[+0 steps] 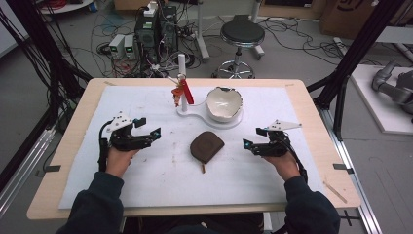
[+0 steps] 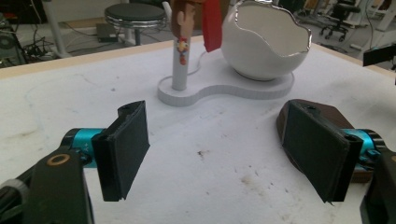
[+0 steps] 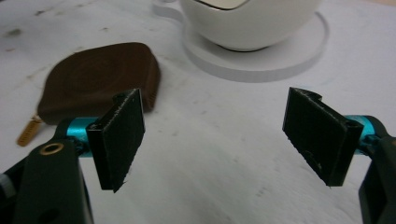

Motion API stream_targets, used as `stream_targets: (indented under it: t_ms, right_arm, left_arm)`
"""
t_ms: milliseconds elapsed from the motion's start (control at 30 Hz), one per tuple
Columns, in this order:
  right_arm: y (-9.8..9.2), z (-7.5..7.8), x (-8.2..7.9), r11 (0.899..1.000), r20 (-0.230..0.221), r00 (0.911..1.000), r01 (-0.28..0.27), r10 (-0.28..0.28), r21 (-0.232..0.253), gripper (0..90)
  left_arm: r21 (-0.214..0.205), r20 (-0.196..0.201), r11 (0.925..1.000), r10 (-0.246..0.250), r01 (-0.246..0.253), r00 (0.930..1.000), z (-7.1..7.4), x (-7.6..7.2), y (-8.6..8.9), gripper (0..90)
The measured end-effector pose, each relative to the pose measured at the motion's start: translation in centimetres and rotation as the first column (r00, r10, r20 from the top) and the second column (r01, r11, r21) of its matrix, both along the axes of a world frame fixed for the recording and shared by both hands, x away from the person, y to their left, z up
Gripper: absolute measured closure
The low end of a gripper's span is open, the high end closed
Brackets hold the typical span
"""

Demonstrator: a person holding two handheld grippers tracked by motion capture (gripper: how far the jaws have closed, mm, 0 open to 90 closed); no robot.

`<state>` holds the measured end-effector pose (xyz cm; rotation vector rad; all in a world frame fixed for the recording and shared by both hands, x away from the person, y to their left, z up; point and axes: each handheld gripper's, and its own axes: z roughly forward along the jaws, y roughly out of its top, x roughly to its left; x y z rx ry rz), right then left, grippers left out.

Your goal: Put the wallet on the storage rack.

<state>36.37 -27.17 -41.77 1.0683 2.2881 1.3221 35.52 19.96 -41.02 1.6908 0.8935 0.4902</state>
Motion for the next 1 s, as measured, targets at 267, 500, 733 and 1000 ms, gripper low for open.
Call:
stream_targets:
  t_ms: [267, 500, 733, 1000]
  right_arm:
    - [4.3, -1.0, 1.8, 0.99, -0.063, 0.9884, -0.135, 0.138, 0.05, 21.4]
    - [7.2, -2.0, 3.1, 0.978, -0.109, 0.9722, -0.203, 0.207, 0.052, 24.8]
    - [8.5, -2.8, 3.5, 0.963, -0.129, 0.9542, -0.27, 0.27, 0.02, 33.6]
    - [9.2, -2.3, 2.7, 0.946, -0.096, 0.944, -0.321, 0.316, -0.051, 39.4]
  left_arm:
    - [0.013, -0.024, 0.9992, -0.037, 0.038, 0.999, -0.3, 0.1, -1.1, 22.9]
    - [0.011, -0.03, 0.9994, -0.032, 0.033, 0.999, -0.4, 0.3, -1.1, 23.1]
    - [0.014, -0.042, 0.999, -0.042, 0.043, 0.9982, -0.6, 0.4, -1.4, 24.4]
    - [0.004, -0.114, 0.9944, -0.104, 0.105, 0.988, -1.3, 0.7, -2.5, 28.6]
